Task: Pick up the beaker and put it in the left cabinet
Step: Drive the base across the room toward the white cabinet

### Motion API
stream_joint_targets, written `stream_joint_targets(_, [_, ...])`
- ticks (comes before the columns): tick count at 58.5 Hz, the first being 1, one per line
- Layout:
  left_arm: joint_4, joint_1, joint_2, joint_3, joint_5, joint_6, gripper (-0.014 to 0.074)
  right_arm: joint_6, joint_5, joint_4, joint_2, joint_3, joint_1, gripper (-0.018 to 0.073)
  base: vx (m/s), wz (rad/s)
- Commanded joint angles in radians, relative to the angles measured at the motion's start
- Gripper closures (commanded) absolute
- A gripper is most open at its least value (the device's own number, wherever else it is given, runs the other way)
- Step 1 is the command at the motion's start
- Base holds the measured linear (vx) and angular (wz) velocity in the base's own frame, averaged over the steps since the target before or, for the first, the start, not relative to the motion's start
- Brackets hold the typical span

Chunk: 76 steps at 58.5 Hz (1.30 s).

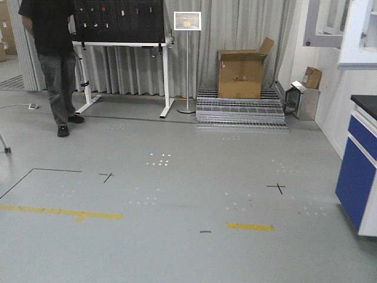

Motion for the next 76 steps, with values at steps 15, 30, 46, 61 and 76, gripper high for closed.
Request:
stream_joint_targets(15, [0.0,0.001,-0.011,-0.012,-0.075,-0.004,0.0593,-0.008,-0.053,-0.021,0.006,-0.029,-0.003,0.0563,0.82,0.0])
stream_joint_targets(30, [0.0,0.001,-0.011,-0.012,-0.075,-0.004,0.0593,-0.008,-0.053,-0.021,0.006,-0.029,-0.003,0.0563,0.82,-0.07])
stream_joint_targets(46, [0.0,0.001,-0.01,-0.012,-0.076,-0.004,0.0593,-0.008,-0.052,-0.021,0.006,-0.029,-0.003,0.0563,0.8,-0.09])
stream_joint_targets(61, [0.0,0.001,-0.01,-0.012,-0.075,-0.004,0.0593,-0.008,-0.052,-0.021,0.006,-0.029,-0.003,0.0563,0.79,-0.01])
stream_joint_targets(76, [0.0,0.001,-0.01,-0.012,-0.075,-0.004,0.0593,-0.008,-0.052,-0.021,0.006,-0.029,-0.003,0.0563,0.81,0.12])
